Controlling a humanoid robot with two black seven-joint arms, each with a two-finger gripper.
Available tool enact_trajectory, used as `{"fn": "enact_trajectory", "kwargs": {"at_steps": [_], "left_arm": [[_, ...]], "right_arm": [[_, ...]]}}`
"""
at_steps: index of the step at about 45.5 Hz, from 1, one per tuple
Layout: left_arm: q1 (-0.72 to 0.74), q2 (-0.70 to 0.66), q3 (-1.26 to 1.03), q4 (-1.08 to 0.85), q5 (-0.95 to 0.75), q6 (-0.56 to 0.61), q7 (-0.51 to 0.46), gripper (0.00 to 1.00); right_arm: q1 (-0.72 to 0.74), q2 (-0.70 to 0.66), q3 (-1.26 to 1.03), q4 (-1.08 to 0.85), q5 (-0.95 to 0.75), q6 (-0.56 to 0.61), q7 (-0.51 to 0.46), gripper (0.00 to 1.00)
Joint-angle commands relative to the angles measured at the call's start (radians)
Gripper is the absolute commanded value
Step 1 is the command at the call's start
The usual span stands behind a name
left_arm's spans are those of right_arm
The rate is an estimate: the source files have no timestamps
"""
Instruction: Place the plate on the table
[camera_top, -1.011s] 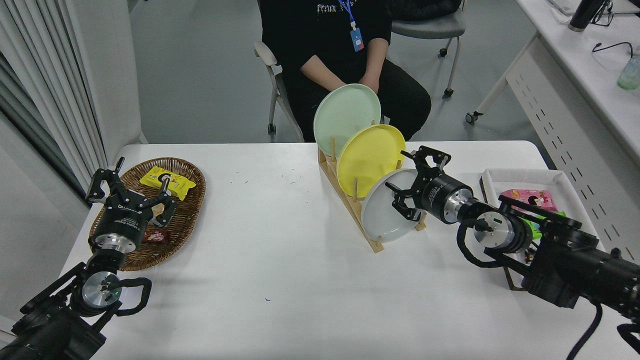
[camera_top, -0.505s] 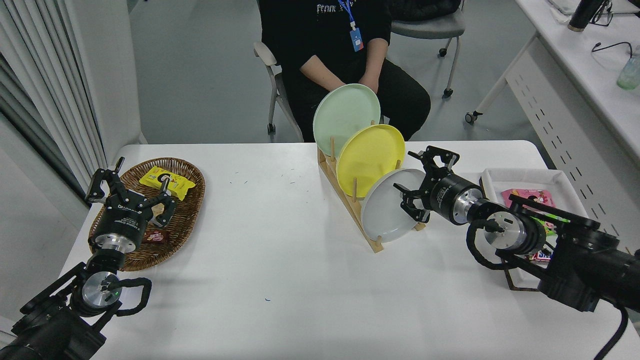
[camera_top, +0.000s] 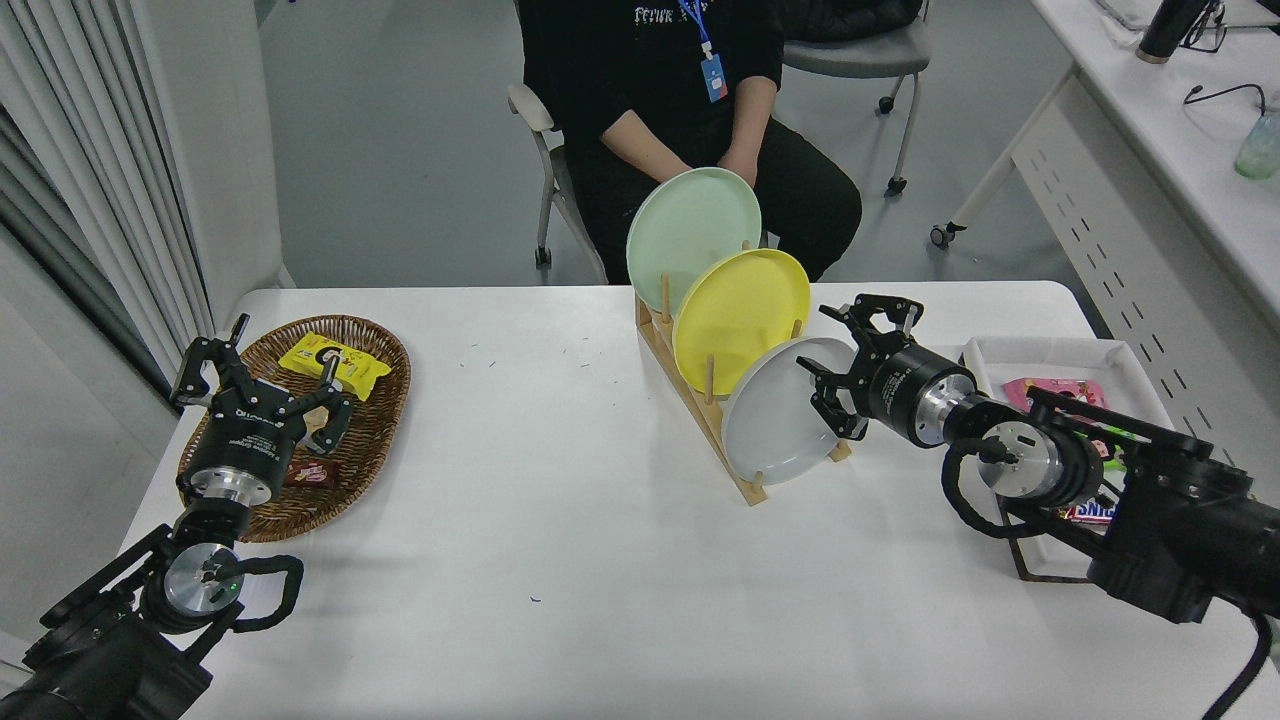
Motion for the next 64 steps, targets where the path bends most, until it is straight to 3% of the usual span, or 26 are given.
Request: {"fn": "enact_trajectory", "kwargs": {"at_steps": [1, 25, 47, 64], "left_arm": [[0.000, -0.001, 0.000, 0.000, 0.000, 0.000, -0.001, 0.98], [0.000, 0.000, 0.000, 0.000, 0.000, -0.001, 0.001, 0.98], [0.000, 0.000, 0.000, 0.000, 0.000, 0.000, -0.001, 0.98], [0.000, 0.000, 0.000, 0.000, 0.000, 0.000, -0.001, 0.98]], "right_arm": [[-0.002, 0.001, -0.001, 0.001, -0.006, -0.017, 0.000, 0.51], [0.004, 0.010, 0.004, -0.010, -0.030, -0.041, 0.000, 0.43], [0.004, 0.041, 0.006, -0.028, -0.032, -0.073, 0.000, 0.42], [0.007, 0.069, 0.006, -0.047, -0.048, -0.073, 0.000, 0.35]]}}
